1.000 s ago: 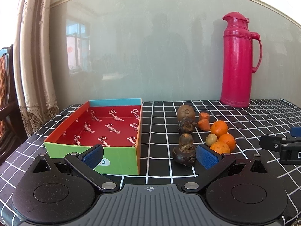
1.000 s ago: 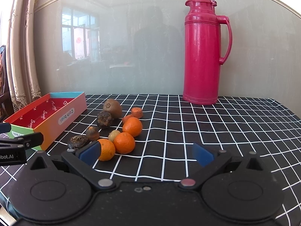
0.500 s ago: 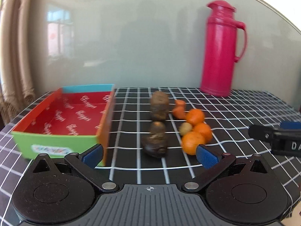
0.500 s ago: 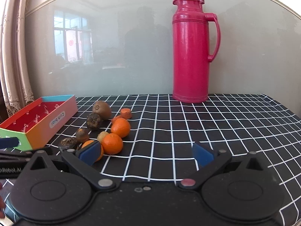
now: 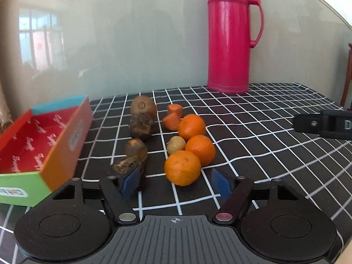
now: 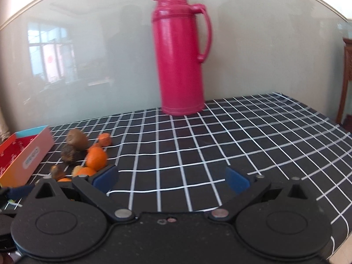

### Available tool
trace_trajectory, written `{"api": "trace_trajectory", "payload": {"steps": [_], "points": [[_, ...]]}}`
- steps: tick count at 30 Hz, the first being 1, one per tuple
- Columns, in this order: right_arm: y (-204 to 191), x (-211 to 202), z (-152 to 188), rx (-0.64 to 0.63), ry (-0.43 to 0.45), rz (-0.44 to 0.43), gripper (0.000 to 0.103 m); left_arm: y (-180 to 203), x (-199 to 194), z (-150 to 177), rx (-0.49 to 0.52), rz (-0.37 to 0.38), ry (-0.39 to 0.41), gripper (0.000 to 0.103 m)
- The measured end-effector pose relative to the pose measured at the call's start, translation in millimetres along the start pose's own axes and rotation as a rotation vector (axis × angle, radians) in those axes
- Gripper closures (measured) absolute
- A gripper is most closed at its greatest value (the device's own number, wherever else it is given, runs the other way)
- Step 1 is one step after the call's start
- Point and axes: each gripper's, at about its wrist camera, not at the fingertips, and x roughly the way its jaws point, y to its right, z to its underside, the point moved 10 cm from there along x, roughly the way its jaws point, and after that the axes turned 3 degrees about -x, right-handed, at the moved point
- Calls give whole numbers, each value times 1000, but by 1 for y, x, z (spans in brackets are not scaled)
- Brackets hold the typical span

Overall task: Organize fruits
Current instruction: 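Reach the left gripper to the nearest orange and close on it, then carry the orange with the left gripper into the red box and release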

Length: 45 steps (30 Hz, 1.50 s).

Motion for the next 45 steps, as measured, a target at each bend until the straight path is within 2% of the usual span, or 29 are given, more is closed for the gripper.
{"api": "trace_trajectory", "payload": {"steps": [6, 9, 10, 11, 17, 22, 28, 36, 45], "points": [[13, 12, 3, 34, -27, 13, 0, 13, 20, 0, 14, 9, -30, 31], [14, 14, 5, 38, -36, 17, 0, 12, 27, 2, -12, 17, -59, 56], [15, 15, 5, 41, -36, 16, 0, 10, 28, 1, -22, 22, -59, 62], [15, 16, 5, 44, -37, 16, 0, 9, 27, 2, -21, 21, -59, 63], [15, 16, 6, 35, -37, 16, 0, 8, 17, 3, 9, 24, -43, 63], [9, 17, 7, 32, -44, 15, 0, -9, -7, -6, 13, 0, 31, 63], [-15, 15, 8, -5, -42, -5, 0, -60, -34, -21, -38, -94, 126, 63], [-58, 17, 9, -80, -42, -55, 0, -130, -51, -29, -127, -196, 181, 63], [-90, 24, 12, -134, -49, -97, 0, -192, -47, -27, -200, -296, 168, 63]]}}
